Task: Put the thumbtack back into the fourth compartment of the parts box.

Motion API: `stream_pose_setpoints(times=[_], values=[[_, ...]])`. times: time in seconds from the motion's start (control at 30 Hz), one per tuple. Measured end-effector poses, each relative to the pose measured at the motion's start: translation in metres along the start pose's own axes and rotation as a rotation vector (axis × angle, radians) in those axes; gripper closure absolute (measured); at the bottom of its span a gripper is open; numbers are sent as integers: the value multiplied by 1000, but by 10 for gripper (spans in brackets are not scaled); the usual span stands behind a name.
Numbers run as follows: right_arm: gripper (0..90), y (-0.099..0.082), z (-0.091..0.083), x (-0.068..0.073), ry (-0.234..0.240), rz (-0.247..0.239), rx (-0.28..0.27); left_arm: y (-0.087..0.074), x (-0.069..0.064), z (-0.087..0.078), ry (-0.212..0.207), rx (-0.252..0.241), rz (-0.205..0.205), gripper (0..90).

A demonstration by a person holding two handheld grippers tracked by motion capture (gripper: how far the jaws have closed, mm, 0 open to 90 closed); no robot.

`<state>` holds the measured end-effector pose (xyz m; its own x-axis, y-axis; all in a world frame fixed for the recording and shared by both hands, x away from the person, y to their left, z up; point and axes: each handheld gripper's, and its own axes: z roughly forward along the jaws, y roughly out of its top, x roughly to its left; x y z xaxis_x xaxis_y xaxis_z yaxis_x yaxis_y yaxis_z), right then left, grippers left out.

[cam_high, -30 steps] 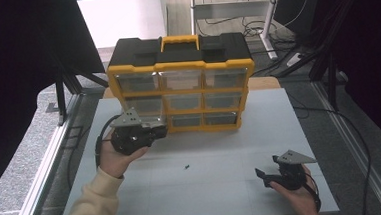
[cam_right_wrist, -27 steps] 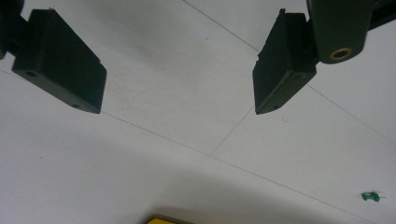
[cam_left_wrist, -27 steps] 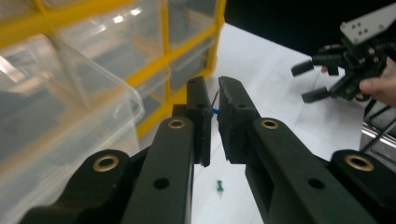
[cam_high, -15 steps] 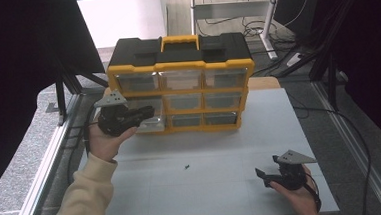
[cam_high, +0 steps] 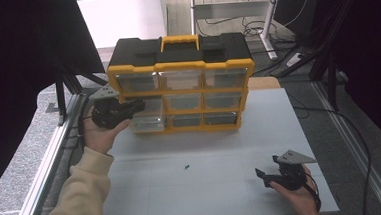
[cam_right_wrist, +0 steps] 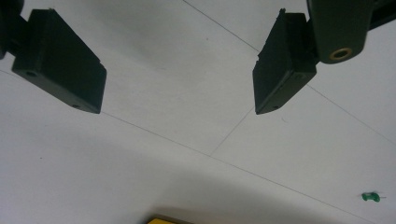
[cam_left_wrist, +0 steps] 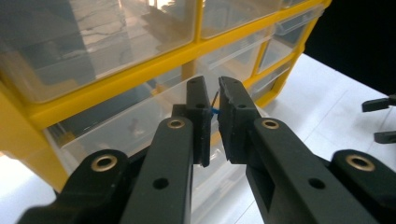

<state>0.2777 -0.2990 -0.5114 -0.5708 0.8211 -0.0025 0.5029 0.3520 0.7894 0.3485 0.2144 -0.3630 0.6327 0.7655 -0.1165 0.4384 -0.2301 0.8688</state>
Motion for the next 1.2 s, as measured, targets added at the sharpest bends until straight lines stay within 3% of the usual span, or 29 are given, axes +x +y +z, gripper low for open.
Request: stream_pose_setpoints(times=[0.1, 0.27, 0.4, 0.63, 0.83, 1.2], values=[[177, 0, 0, 0, 0, 0, 0, 0, 1, 3, 7, -3, -3, 791], [177, 0, 0, 0, -1, 1, 1, 0, -6, 3, -6, -40, 0, 477], [177, 0, 0, 0, 2, 1, 3, -1, -15, 0, -35, -44, 13, 372], [176, 0, 0, 0, 3, -1, 3, -3, -31, -6, -112, -56, 33, 326], [176, 0, 0, 0, 1, -2, 3, -8, -49, -9, -149, -40, 72, 313], [176, 0, 0, 0, -1, -1, 2, -26, -71, -4, -200, 8, 103, 307]])
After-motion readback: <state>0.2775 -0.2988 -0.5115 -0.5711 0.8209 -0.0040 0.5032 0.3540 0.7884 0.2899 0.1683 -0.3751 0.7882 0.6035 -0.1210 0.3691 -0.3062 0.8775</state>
